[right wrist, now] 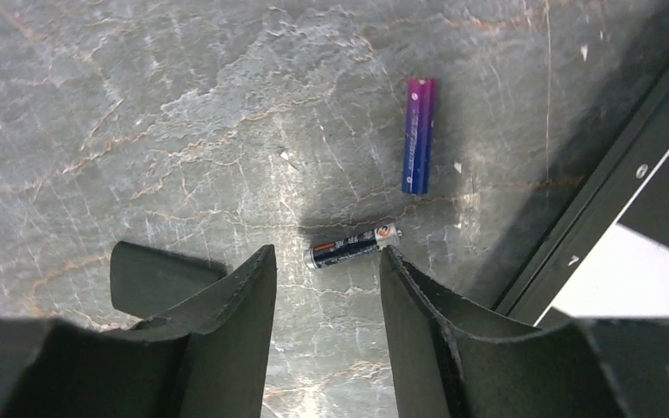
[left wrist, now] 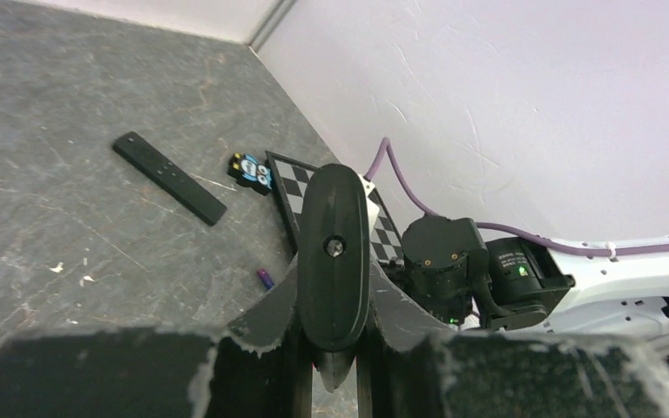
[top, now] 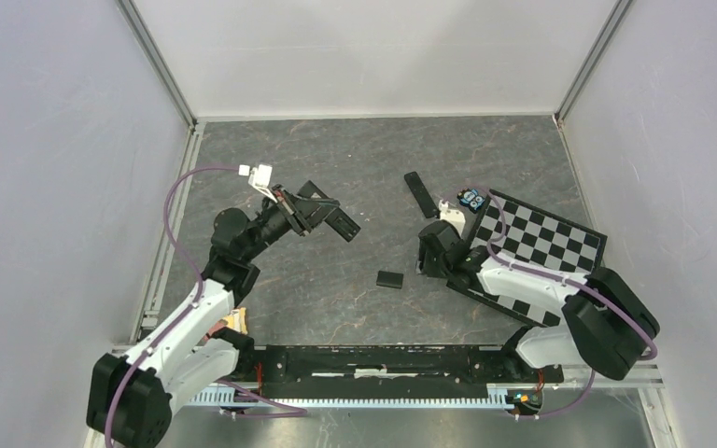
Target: Load the batteries into the remote control
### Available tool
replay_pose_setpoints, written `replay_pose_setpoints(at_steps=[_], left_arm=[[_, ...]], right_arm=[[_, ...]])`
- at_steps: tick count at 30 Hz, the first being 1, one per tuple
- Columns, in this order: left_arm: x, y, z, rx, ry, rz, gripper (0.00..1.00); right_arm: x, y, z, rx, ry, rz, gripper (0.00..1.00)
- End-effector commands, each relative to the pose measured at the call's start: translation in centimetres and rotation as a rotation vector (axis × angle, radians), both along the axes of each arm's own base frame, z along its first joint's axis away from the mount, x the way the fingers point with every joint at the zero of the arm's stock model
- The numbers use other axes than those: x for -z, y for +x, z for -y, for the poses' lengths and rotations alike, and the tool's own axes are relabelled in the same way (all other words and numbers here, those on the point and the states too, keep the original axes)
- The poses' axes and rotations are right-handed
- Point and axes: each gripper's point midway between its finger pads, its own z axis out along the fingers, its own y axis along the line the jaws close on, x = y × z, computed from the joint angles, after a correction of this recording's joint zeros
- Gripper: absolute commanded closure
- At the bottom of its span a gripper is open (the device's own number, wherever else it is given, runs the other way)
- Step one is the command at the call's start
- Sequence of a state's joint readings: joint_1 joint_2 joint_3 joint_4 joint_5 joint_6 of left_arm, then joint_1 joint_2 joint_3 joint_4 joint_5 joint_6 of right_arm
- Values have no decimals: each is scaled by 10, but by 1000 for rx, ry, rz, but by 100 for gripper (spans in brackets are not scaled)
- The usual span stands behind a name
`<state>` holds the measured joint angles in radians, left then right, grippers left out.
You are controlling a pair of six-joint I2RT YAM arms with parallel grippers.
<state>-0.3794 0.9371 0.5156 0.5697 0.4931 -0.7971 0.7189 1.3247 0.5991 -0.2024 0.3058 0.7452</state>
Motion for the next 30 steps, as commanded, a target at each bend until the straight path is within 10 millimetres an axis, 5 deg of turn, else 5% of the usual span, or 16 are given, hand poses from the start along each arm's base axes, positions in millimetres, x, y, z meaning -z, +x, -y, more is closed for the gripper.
replay_pose_setpoints(at_steps=[1, 11, 15, 30], left_arm=[[2, 7, -17, -123, 52, 33, 98], [-3, -4, -22, -128, 27, 65, 98], [-5, -4, -24, -141, 32, 77, 98], [1, 0, -31, -186, 53, 68, 98]], right_arm=[[0, 2, 4, 249, 58, -50, 51], [-3, 19, 6, 437, 18, -80, 49], [1, 17, 11, 492, -44, -117, 57], [12, 2, 20, 510, -120, -137, 62]])
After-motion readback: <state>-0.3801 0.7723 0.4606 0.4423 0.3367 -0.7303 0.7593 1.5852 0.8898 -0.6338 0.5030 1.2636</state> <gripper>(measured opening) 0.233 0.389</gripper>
